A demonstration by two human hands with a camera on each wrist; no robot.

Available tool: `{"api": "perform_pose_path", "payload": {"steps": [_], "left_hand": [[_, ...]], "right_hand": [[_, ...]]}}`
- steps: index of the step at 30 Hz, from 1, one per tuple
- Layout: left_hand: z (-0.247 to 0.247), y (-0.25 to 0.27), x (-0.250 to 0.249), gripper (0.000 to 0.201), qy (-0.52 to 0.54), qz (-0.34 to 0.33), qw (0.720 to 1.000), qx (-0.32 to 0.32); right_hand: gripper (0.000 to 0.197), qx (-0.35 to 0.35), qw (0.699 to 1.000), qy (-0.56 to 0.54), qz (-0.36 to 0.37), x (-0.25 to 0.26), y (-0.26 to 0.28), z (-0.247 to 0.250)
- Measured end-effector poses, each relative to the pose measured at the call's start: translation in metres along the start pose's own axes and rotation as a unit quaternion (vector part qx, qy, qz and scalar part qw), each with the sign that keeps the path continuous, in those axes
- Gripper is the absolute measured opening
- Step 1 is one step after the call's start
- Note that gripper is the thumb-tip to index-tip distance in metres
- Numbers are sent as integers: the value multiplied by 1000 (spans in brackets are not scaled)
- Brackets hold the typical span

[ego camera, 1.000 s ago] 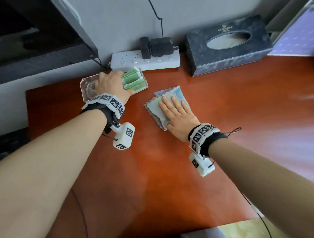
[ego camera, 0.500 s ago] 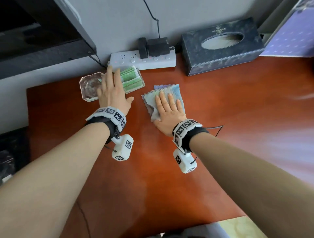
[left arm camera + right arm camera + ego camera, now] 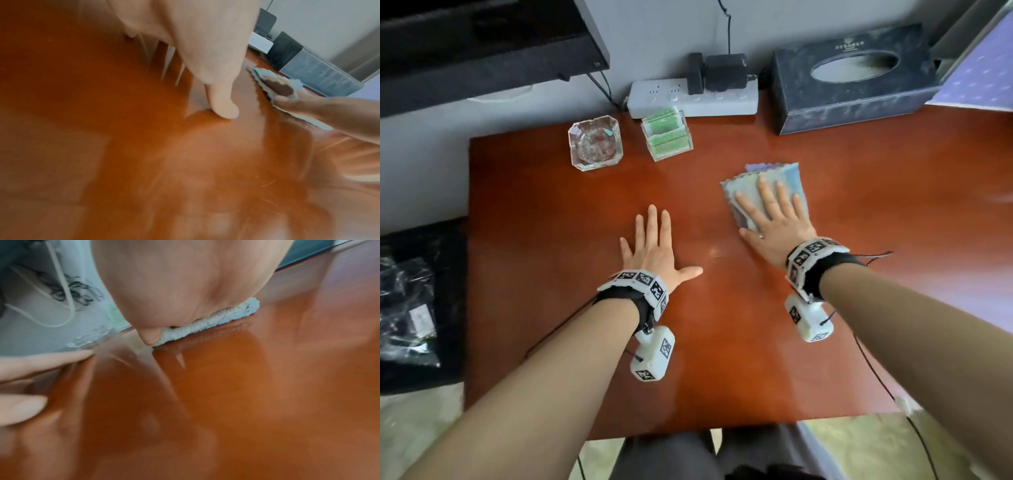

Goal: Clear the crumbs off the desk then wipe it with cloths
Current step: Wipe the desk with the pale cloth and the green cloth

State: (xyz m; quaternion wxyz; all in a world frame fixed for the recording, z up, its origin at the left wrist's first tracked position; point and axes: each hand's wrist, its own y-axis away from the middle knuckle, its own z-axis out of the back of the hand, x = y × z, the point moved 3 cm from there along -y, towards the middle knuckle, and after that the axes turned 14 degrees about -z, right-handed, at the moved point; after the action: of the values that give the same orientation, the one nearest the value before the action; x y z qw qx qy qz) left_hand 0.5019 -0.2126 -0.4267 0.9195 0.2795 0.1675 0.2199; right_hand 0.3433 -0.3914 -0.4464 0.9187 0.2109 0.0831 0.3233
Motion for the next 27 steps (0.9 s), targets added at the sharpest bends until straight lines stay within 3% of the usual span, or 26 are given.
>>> {"api": "perform_pose_path", "payload": {"steps": [5, 9, 11, 14, 18, 27], "left_hand": [[5, 1, 8, 154, -4, -29, 997, 69], [3, 1, 18, 158, -35, -61, 995, 64], [1, 0, 20, 158, -45, -65, 995, 56], [-4, -5, 20, 160, -57, -65, 995, 53], [-12, -4, 13, 160, -76, -63, 995, -2], [-19, -9, 18, 158, -95, -80, 992, -26]], "right_hand": [[66, 48, 989, -62, -128, -47, 12, 3], [72, 80, 971, -100, -200, -21, 15, 10], [72, 74, 975, -97, -187, 9, 12, 13], [69, 49, 990, -74, -108, 65, 6, 11], [68, 26, 997, -31, -58, 122, 2, 9], [60, 75, 994, -65, -32, 104, 3, 12]]}}
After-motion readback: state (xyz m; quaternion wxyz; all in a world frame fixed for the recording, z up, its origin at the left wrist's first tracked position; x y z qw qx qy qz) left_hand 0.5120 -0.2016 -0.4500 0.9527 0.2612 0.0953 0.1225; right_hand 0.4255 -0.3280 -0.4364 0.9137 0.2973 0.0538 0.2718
